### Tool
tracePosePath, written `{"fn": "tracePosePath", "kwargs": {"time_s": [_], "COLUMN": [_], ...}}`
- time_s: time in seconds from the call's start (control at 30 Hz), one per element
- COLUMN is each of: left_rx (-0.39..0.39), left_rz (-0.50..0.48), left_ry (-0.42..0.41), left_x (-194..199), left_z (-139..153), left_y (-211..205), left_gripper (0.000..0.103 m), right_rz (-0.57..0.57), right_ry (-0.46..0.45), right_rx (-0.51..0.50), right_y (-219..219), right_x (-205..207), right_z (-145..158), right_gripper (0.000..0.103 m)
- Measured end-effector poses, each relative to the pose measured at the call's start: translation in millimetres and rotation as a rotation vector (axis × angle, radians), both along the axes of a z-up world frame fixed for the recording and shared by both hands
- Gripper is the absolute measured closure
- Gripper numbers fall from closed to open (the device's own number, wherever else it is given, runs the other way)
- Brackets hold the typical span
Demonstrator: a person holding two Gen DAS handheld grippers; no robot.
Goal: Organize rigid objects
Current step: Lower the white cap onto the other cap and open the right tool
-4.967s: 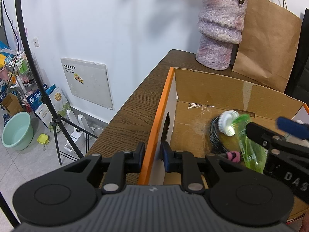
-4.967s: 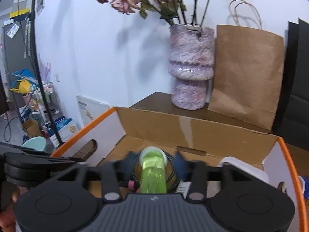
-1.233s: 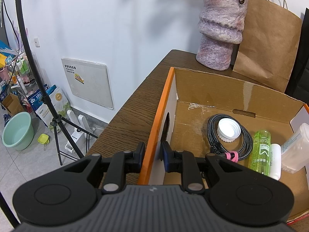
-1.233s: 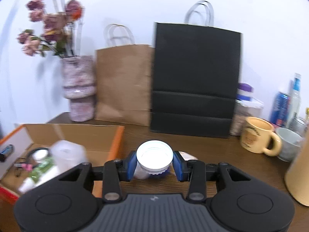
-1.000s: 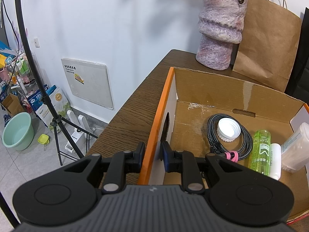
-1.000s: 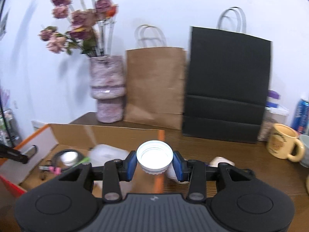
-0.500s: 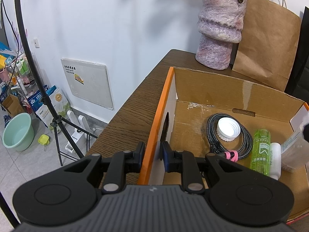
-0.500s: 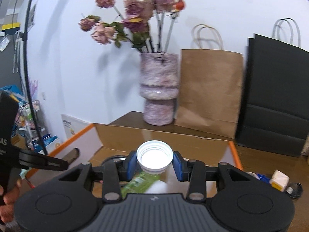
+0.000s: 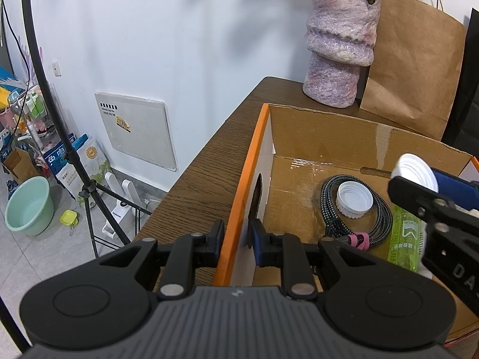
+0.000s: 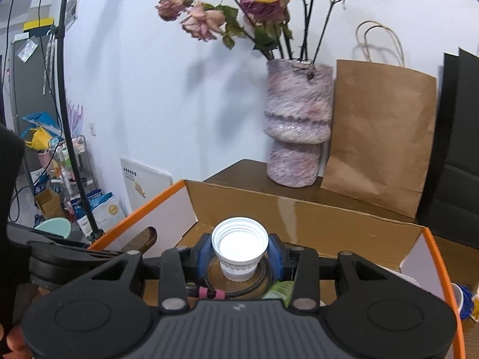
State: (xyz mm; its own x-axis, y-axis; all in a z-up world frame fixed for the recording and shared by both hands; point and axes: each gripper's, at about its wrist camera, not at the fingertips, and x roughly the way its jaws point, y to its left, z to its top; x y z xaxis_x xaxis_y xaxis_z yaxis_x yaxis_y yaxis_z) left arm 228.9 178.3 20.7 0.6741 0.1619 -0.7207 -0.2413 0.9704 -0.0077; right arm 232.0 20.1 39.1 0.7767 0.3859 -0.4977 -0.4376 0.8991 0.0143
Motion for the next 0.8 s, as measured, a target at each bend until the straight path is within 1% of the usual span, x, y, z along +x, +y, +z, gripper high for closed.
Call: {"fn": "tracePosePath", "kwargs": {"time_s": [0.47, 0.5, 0.53, 0.57, 0.63, 0.67, 0.73, 0.8], "left_rx": [0.004, 0.005, 0.005, 0.005, 0.005, 0.005, 0.005, 0.006], "left_rz": [-0.001, -0.001, -0.001, -0.001, -0.001, -0.001, 0.000, -0.001], "left_ry": [0.000, 0.000, 0.000, 0.000, 0.000, 0.000, 0.000, 0.000], "left_x": [0.1, 0.1, 0.1, 0.0, 0.1, 0.0, 0.1, 0.0], "left_z": [0.1, 0.1, 0.1, 0.1, 0.1, 0.1, 0.1, 0.1], "left_y": [-0.9, -0.9, -1.0, -1.1, -0.9, -1.0, -0.8, -1.0], "left_gripper": [0.083, 0.083, 0.083, 0.083, 0.083, 0.083, 0.083, 0.083], "right_rz": [-0.012, -0.018, -0.023, -0.028, -0.042, -0.050, -0.060, -0.073], "right_ry": [0.035, 0.036, 0.038, 0.036, 0.023, 0.015, 0.005, 0.002], "right_rx": [-0.005, -0.005, -0.006, -0.007, -0.004, 0.000, 0.009, 0.012], "right_y": [-3.2, -3.9, -5.0, -6.2, -9.3, -11.1, -14.3, -16.5], "right_x": [9.5, 9.4, 10.1, 10.1, 9.1, 8.7, 9.0, 10.3], "right_z": [-7.5, -7.6, -7.4, -7.1, -5.6, -4.4, -2.2, -1.3], "right_gripper": [0.064, 0.062, 0.053, 0.047, 0.023, 0.019, 0.008, 0.001]}}
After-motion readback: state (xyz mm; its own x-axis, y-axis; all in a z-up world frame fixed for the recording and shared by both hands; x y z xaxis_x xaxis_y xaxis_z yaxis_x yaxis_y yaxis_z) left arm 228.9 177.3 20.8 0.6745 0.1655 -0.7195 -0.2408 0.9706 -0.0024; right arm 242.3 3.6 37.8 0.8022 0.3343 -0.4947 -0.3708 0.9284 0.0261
